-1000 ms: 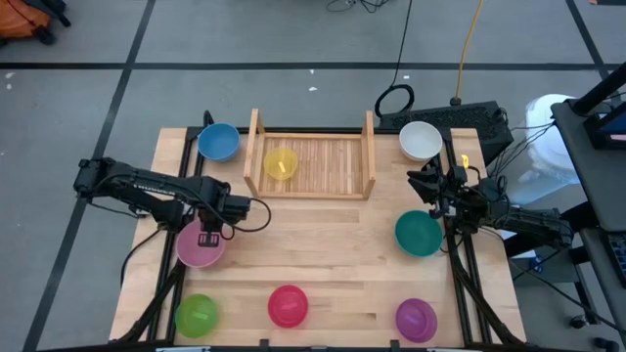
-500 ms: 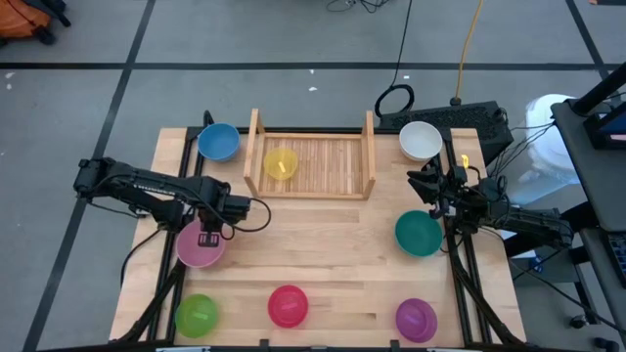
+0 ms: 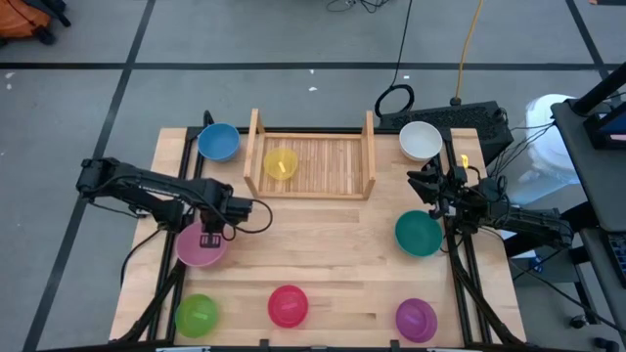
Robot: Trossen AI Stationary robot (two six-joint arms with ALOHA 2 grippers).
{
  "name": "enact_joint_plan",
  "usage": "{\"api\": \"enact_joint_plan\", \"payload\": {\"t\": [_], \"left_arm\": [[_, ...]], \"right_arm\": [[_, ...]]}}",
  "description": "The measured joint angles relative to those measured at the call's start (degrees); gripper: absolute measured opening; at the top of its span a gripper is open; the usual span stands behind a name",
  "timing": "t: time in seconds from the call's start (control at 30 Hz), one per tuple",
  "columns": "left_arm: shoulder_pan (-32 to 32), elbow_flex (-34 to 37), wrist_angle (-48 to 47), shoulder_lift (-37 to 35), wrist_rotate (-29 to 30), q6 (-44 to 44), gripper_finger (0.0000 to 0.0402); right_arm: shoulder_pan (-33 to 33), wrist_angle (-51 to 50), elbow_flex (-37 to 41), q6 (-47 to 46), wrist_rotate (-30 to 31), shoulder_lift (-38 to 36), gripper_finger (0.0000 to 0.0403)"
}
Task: Place and stack bowls onto a shelf
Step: Put the pink bowl on the shelf
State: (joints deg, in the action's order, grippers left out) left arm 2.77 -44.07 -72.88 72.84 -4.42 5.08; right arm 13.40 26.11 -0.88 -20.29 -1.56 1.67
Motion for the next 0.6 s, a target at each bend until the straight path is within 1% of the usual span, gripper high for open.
{"api": "enact_joint_plan", "payload": {"t": [0.13,0.23,0.6], "left_arm": [[0.0,3.7,0.7,0.0,-2.1,0.6,0.0088],[0.0,5.1,0.5,0.0,-3.2,1.5,0.0088],[0.0,4.0,0.5,0.0,-3.3,1.3,0.0088]], "right_arm": [[0.0,0.1,0.0,0.1,0.0,0.0,0.011],[0.0,0.2,0.0,0.1,0.0,0.0,0.011],[0.0,0.3,0.0,0.0,0.3,0.0,0.011]]}}
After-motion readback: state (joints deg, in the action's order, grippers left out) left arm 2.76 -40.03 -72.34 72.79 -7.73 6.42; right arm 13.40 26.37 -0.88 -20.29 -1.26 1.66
